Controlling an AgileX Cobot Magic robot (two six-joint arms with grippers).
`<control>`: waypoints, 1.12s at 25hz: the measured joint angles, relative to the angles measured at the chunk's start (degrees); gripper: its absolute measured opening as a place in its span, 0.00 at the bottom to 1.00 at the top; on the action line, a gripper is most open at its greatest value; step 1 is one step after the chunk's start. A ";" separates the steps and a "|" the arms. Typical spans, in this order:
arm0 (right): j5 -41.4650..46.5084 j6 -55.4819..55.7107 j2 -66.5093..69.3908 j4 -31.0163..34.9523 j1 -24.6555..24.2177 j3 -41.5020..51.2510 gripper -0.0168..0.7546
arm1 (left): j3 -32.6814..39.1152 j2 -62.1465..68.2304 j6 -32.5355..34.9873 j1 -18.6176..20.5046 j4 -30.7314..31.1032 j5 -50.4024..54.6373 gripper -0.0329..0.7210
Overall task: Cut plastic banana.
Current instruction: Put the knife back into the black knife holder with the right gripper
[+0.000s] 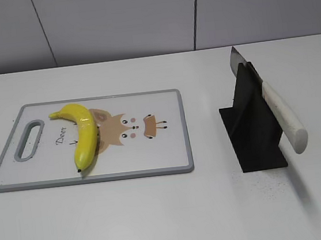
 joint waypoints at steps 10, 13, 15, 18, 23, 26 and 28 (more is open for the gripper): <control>-0.68 0.00 0.00 -4.68 0.00 0.10 0.77 | 0.00 0.00 -2.40 0.00 -0.04 0.00 0.82; -0.68 0.00 0.00 -4.75 0.00 0.10 0.77 | 0.00 0.00 -2.56 0.00 -0.04 0.00 0.82; -0.68 0.00 0.00 -4.75 0.00 0.10 0.77 | 0.00 0.00 -2.61 0.00 -0.04 0.00 0.82; -0.74 0.00 0.00 -4.75 0.00 0.10 0.77 | 0.00 0.00 -2.61 0.00 -0.04 0.00 0.82; -0.79 0.00 0.00 -4.75 0.00 0.10 0.77 | 0.00 0.00 -2.61 0.00 -0.04 0.00 0.82; -0.79 0.00 0.00 -4.75 0.00 0.10 0.77 | 0.00 0.00 -2.61 0.00 -0.04 0.00 0.82; -0.79 0.00 0.00 -4.75 0.00 0.10 0.77 | 0.00 0.00 -2.61 0.00 -0.04 0.00 0.82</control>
